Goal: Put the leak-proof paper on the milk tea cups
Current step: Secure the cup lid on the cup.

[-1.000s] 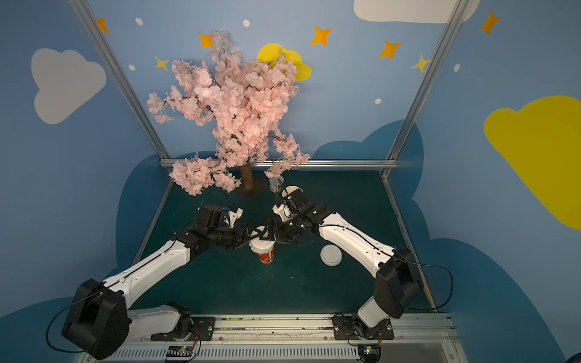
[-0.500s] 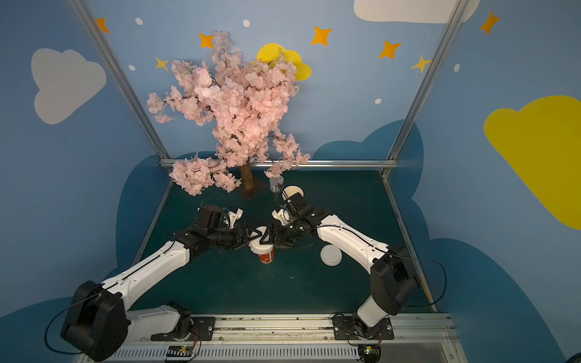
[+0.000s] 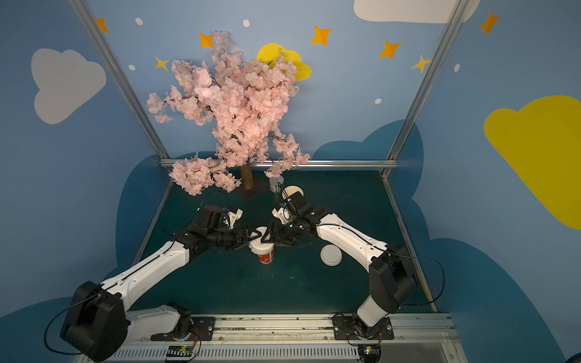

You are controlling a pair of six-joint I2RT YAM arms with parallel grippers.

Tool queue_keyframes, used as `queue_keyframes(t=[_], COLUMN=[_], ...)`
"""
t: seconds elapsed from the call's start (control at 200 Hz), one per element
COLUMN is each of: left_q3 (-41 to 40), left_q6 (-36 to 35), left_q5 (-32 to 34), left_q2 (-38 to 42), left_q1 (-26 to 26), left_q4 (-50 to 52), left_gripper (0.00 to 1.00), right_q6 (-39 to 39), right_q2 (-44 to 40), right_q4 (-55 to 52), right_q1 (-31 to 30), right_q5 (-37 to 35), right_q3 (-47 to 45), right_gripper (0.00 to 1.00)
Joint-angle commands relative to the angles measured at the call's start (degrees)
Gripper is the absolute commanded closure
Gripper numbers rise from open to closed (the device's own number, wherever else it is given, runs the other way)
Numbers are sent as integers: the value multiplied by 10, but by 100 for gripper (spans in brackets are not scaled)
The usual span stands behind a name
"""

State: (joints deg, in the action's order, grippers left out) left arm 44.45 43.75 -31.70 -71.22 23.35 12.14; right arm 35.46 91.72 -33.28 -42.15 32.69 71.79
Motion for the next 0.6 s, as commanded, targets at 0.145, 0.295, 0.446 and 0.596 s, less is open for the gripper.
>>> queue_keyframes(t=[0.145,0.295,0.446,0.596], left_q3=[15,7,-8,-21], left_q6=[-16,-19,-17,-16], left_q5=[26,27,17,19], left_q2=[58,89,86,66], left_q1=[-14,-21,-21,-22], left_q4=[88,94,83,64], left_gripper=[28,30,32,33], right_q6=[-19,-18,-19,-19], right_q2=[21,21,24,26], right_q4=[-64,-64,-63,-64], right_q1=[2,2,3,3], right_q5=[-43,-42,-39,-37], right_q3=[-3,-1,1,6], right_gripper=[32,33,32,32])
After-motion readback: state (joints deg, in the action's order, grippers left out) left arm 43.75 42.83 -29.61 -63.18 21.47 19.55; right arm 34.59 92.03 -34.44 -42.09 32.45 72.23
